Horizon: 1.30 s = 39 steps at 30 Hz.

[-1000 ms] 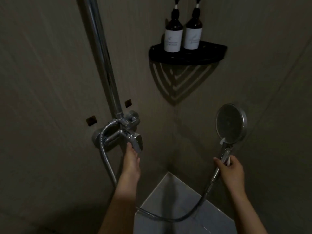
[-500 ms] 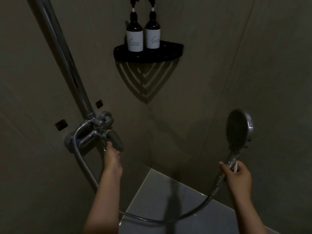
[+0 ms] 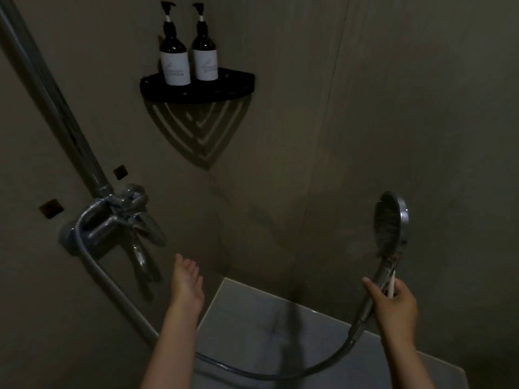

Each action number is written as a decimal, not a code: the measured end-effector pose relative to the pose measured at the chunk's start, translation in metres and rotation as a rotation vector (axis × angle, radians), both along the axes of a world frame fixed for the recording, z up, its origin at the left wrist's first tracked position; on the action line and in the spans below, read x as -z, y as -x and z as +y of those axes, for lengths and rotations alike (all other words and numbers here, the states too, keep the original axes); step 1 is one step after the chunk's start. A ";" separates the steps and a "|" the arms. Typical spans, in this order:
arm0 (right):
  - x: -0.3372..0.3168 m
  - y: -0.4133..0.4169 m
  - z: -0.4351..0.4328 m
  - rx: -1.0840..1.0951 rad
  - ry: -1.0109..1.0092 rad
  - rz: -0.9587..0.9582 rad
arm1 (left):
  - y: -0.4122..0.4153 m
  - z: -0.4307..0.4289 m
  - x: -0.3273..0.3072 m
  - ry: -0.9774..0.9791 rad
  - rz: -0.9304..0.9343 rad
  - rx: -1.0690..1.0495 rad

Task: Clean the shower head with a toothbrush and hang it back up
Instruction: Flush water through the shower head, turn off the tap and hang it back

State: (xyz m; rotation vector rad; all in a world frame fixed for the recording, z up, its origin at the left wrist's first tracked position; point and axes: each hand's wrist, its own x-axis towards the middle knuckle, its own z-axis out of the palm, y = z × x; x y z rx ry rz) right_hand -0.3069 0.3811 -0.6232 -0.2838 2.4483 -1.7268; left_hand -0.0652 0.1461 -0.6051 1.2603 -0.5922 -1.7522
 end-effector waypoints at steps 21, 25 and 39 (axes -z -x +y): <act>0.000 -0.023 0.259 0.256 -0.006 -0.056 | 0.079 0.248 0.035 -0.063 0.002 0.386; -0.002 -0.050 0.283 0.364 0.027 -0.046 | 0.072 0.273 0.030 -0.060 0.017 0.500; -0.021 -0.119 0.350 0.492 0.033 -0.037 | 0.053 0.331 0.012 -0.061 0.021 0.655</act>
